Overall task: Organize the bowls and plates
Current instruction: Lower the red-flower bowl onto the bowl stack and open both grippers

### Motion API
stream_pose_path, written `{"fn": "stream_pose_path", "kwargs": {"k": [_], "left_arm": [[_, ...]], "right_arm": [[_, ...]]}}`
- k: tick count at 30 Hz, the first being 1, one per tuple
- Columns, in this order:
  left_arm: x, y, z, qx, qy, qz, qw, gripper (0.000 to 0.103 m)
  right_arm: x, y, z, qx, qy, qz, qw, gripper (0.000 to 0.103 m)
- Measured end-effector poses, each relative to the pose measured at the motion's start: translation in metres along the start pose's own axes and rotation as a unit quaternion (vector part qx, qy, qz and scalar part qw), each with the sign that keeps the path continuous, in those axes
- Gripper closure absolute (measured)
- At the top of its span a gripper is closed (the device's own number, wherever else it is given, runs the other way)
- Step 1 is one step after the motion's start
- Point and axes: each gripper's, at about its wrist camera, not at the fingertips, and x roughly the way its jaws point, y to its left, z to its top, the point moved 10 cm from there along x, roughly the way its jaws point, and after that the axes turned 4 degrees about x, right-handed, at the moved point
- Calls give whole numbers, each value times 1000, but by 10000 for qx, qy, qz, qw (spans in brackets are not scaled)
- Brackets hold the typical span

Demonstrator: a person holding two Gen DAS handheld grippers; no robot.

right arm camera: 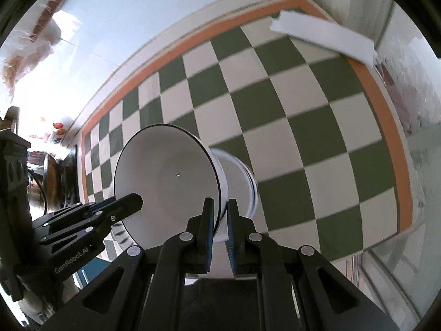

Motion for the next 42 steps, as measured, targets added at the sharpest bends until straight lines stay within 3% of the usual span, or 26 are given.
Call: {"fn": "stream_pose_path", "kwargs": {"k": [18,38,42], "left_arm": [[50,7,-9,-13,528,273,9982,93],[52,10,-10,53,594,439,9973,92],[38,9,-11,113,441,468,9979,89]], "right_arm": [[41,-20,-6,95,307,-187,9993,92],[50,-18,-5,152,512,-295,9981,87],[45,-13,-7,133,488,-295,9983,84]]}}
